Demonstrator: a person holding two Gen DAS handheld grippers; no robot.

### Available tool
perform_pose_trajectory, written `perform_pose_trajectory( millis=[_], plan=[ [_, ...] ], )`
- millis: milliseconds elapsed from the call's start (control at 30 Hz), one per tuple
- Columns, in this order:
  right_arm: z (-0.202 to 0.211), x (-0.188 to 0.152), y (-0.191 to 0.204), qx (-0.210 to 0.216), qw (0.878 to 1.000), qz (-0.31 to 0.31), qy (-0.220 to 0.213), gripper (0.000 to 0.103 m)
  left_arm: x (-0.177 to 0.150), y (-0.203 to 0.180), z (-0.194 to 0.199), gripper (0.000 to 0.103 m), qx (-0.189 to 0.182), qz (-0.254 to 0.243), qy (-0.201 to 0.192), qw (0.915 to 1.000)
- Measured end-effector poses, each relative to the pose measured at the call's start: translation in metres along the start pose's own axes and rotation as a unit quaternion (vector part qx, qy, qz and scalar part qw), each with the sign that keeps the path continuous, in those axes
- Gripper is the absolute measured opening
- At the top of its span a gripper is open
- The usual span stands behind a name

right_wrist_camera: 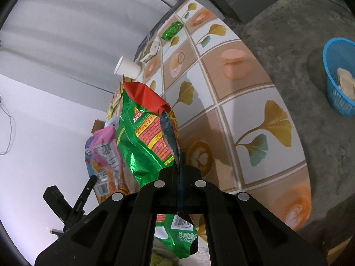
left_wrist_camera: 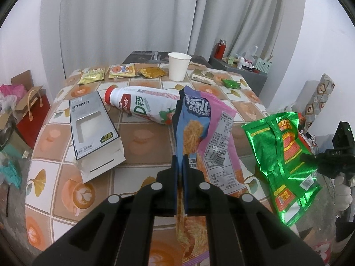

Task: Collect trash
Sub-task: 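Carry both snack bags to the blue wastebasket and release them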

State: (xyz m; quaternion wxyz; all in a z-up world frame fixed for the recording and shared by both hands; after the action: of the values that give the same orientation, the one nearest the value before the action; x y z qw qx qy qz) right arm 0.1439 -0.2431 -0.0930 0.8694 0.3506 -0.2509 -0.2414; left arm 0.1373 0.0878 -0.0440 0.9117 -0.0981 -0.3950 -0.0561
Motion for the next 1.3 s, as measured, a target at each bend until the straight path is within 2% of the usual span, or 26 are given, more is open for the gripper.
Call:
perform_pose_trajectory(
  millis=[300,433,600,800,900,1100,1233,1300],
  plan=[
    [0.023,0.007,-0.002,0.015,1.0,0.0,-0.027,0.0,0.017,-0.009,0.002,0.003,-0.014,-0.013,-0.015,0.9997],
    [0.041,0.013,-0.003,0.019,0.999,-0.001,-0.049,0.0,0.036,-0.027,0.005,0.003,-0.039,-0.025,-0.027,0.9986],
    [0.07,0.021,-0.011,0.024,0.996,-0.011,-0.086,0.0,0.063,-0.061,0.004,0.003,-0.073,-0.05,-0.041,0.9953],
    [0.115,0.034,-0.039,0.021,0.989,-0.041,-0.137,0.0,0.088,-0.129,-0.01,0.003,-0.136,-0.084,-0.038,0.9864],
    [0.141,0.042,-0.059,0.016,0.984,-0.058,-0.167,0.0,0.102,-0.175,-0.022,0.003,-0.175,-0.099,-0.028,0.9792],
    [0.195,0.062,-0.115,-0.009,0.967,-0.103,-0.232,0.0,0.119,-0.292,-0.059,0.003,-0.261,-0.129,0.025,0.9563],
    [0.216,0.076,-0.168,-0.028,0.953,-0.149,-0.263,0.0,0.109,-0.38,-0.103,0.003,-0.313,-0.131,0.106,0.9345],
    [0.218,0.081,-0.196,-0.035,0.945,-0.176,-0.273,0.0,0.098,-0.417,-0.128,0.003,-0.325,-0.13,0.146,0.9251]
  ],
)
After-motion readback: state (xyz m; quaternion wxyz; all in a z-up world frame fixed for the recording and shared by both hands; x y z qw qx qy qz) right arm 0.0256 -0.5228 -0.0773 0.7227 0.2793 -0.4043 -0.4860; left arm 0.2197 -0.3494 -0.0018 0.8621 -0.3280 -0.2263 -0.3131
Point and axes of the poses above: each gripper's, at about its wrist camera, not at the fingertips, and z roughly against the way its jaws point, y to its left, x to its top, the point moved 8 cm from there along -z, roughly the way its jaws point
